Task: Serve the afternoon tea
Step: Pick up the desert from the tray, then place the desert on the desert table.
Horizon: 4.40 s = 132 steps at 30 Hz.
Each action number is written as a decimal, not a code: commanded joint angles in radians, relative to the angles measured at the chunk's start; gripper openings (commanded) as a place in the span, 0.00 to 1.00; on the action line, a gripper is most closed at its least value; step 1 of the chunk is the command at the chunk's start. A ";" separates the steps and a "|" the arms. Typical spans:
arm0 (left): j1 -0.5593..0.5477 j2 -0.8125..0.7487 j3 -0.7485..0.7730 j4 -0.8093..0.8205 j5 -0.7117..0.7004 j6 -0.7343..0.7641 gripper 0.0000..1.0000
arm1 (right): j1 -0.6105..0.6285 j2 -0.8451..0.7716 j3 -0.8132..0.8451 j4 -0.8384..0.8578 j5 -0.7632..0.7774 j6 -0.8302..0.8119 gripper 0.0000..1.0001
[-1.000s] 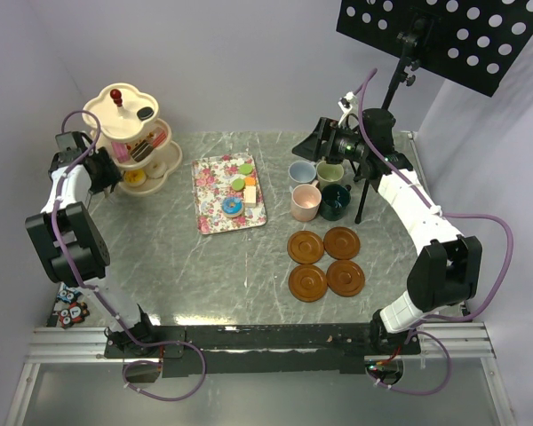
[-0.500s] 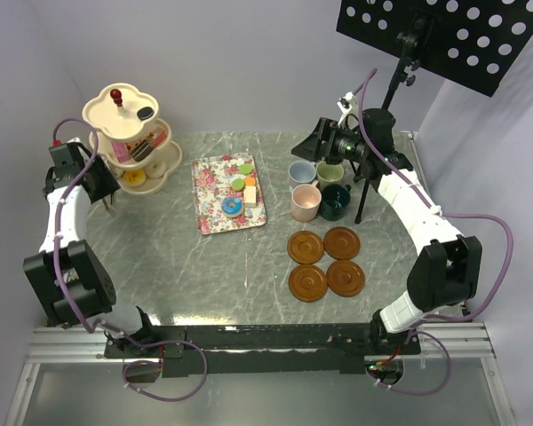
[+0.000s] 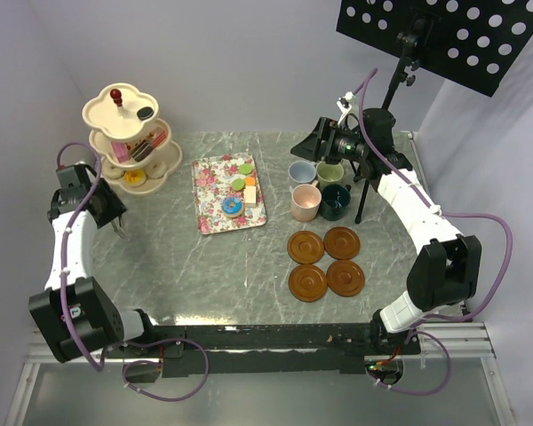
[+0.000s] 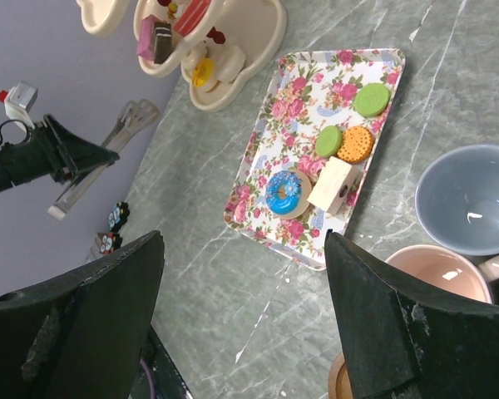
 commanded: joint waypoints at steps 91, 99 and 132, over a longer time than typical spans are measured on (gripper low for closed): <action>-0.847 0.418 0.397 -0.243 -0.053 0.005 0.61 | -0.010 -0.039 -0.005 0.034 0.002 -0.004 0.84; -0.847 0.420 0.463 -0.269 -0.121 -0.003 0.45 | -0.012 -0.044 -0.008 0.029 0.010 -0.010 0.84; -0.476 0.721 0.815 -0.036 -0.281 0.055 0.42 | -0.016 0.011 0.055 0.000 0.010 -0.025 0.84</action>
